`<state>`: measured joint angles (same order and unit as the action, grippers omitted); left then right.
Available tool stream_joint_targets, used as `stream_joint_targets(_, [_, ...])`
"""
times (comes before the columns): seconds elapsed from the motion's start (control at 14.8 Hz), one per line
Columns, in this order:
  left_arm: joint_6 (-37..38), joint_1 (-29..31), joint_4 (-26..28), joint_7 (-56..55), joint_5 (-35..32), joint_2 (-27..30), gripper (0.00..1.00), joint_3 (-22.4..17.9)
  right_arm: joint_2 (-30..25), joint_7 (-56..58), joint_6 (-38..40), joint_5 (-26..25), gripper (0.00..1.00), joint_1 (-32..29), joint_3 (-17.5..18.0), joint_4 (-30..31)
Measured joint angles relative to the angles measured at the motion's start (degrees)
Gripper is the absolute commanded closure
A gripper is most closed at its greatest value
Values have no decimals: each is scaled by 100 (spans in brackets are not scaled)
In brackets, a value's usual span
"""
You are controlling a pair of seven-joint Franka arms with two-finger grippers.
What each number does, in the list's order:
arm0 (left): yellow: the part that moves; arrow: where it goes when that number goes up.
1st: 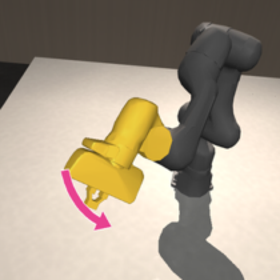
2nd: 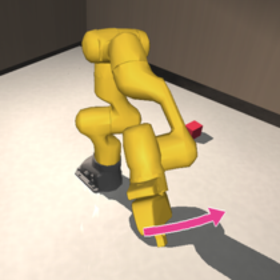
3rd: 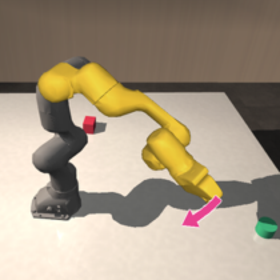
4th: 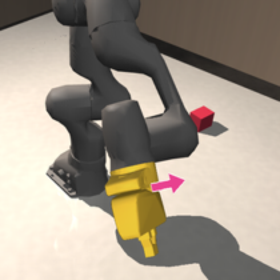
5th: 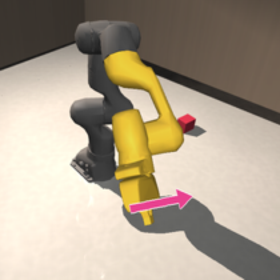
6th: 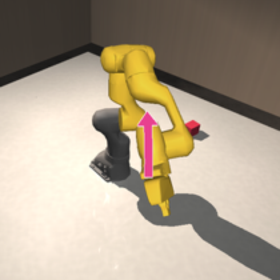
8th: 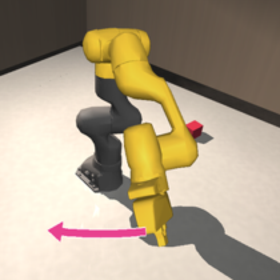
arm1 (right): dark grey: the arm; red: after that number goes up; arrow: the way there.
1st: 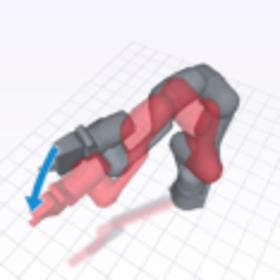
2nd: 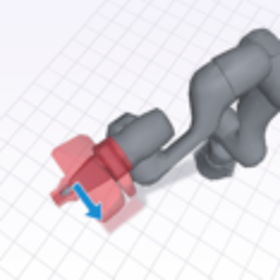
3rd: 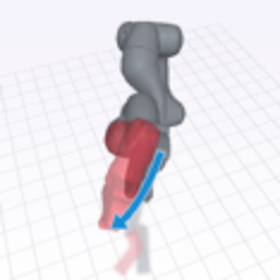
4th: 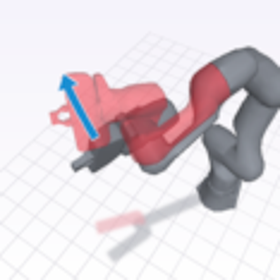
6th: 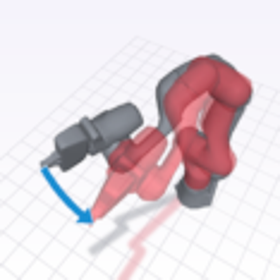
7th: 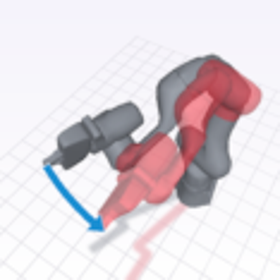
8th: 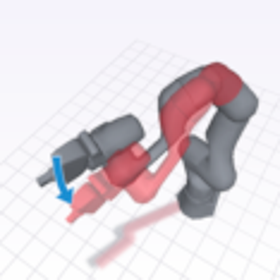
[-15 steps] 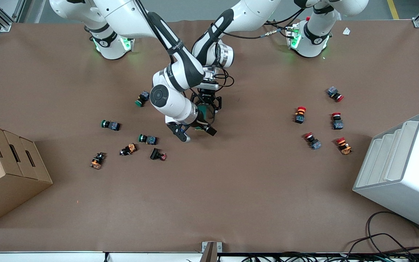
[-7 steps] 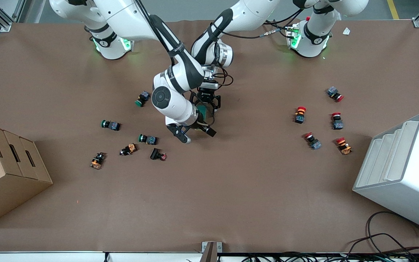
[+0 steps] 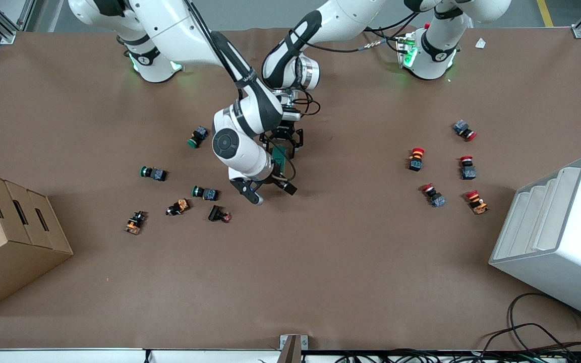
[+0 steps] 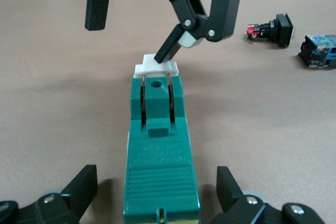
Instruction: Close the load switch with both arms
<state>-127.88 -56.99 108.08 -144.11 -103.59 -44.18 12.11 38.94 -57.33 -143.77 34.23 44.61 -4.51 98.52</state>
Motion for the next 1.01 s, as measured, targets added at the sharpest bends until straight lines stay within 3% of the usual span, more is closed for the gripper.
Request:
stream_joint_targets(0.2, [1, 1, -8, 3, 0, -1, 0, 20, 66, 77, 179, -318, 0, -220, -58, -164])
stream_joint_targets(0.47, [4, -10, -29, 42, 91, -2, 0, 117, -39, 883, 1378, -963, 0, -968, -147, -548])
stream_joint_targets(0.68, [4, -13, -57, 242, 284, 0, 0, 151, -461, 1674, 2348, -1767, 0, -1590, -199, -668])
stream_joint_targets(1.01, [4, -13, -217, 1081, 1415, 161, 0, 246, -1379, 3853, 3658, -2687, 0, -2760, -249, -683])
